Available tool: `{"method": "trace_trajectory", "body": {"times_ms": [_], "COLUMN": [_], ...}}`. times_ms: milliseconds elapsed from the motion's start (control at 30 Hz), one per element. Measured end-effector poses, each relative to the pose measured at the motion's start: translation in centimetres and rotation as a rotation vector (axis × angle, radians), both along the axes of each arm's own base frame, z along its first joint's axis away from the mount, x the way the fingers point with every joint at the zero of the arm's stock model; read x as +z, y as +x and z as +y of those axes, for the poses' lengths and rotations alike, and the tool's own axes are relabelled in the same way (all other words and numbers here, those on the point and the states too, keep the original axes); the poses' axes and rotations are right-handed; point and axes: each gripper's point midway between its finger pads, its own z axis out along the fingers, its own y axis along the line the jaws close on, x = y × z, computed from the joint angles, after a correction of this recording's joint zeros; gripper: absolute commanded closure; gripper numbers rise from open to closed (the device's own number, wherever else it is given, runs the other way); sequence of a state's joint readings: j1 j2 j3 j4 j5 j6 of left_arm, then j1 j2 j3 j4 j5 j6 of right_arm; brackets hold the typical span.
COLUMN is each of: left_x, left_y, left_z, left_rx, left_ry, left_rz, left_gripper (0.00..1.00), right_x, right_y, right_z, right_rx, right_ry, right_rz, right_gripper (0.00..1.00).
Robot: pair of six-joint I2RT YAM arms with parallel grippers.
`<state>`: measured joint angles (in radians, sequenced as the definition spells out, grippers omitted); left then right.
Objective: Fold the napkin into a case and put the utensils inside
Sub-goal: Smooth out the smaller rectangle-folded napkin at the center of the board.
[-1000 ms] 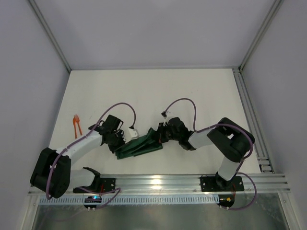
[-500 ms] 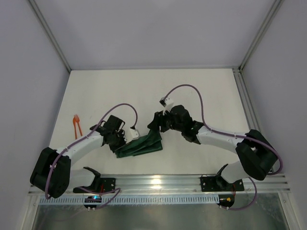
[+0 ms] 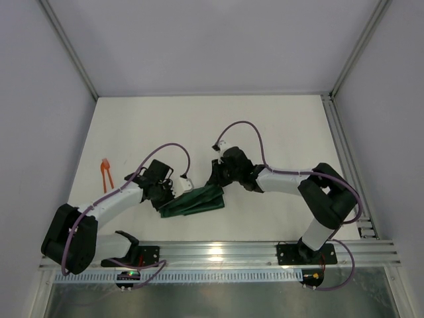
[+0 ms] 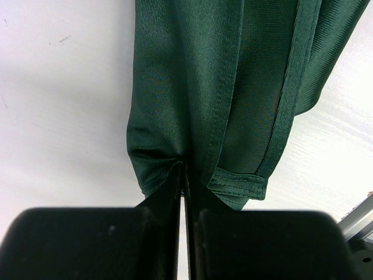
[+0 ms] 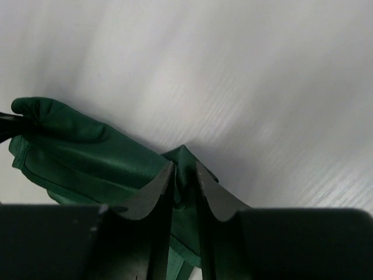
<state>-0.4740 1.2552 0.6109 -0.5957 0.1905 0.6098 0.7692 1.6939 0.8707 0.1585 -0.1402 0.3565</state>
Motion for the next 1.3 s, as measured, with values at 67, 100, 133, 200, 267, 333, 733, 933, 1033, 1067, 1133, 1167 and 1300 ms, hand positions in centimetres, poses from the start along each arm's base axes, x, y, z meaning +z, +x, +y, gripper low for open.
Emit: {"method": "trace_trajectory", "body": {"times_ms": [67,100,133,200,267,333,733,933,1033,1067,1133,1167,1300], "left_x": [0.0,0.0,0.0,0.0,0.0,0.0,1.2,4.9,7.4,7.9,8.3,8.2,6.4], "left_y": [0.0,0.0,0.0,0.0,0.0,0.0,-0.5,0.2,0.6,0.8,1.0,1.2,1.8], "left_z": [0.0,0.0,0.0,0.0,0.0,0.0,-0.1,-1.1,-1.8,-1.9,-1.8,-1.7,-1.5], "left_rx": [0.001,0.002,0.003,0.005,0.008,0.011,0.047,0.033,0.003,-0.01,-0.035,-0.052,-0.153], "left_ry": [0.0,0.0,0.0,-0.001,-0.001,-0.003,-0.023,-0.09,-0.139,-0.146,-0.141,-0.128,-0.08], "left_rz": [-0.001,0.0,0.0,0.0,0.0,0.001,0.01,-0.05,-0.103,-0.123,-0.152,-0.161,-0.188], "left_gripper": [0.99,0.99,0.99,0.98,0.95,0.92,0.67,0.66,0.63,0.62,0.58,0.55,0.5], "right_x": [-0.3,-0.5,-0.5,-0.5,-0.4,-0.5,-2.9,-2.9,-2.9,-2.8,-2.7,-2.7,-2.5], "right_y": [-0.6,-1.0,-1.3,-1.8,-2.2,-2.6,-4.5,-4.4,-4.3,-4.3,-4.3,-4.3,-4.2], "right_z": [-0.6,-0.9,-1.2,-1.6,-1.9,-2.1,-3.0,-2.9,-3.0,-3.0,-3.0,-3.1,-3.1], "right_rx": [-0.003,-0.005,-0.005,-0.006,-0.005,-0.002,0.004,0.003,0.004,0.005,0.012,0.014,0.026], "right_ry": [-0.003,-0.005,-0.007,-0.006,-0.002,-0.001,-0.011,-0.008,-0.011,-0.012,-0.015,-0.017,-0.022], "right_rz": [0.009,0.014,0.016,0.016,0.015,0.015,0.027,-0.008,-0.022,-0.028,-0.042,-0.048,-0.07], "right_gripper": [0.8,0.82,0.83,0.87,0.92,0.94,0.96,0.96,0.96,0.96,0.96,0.96,0.96]}}
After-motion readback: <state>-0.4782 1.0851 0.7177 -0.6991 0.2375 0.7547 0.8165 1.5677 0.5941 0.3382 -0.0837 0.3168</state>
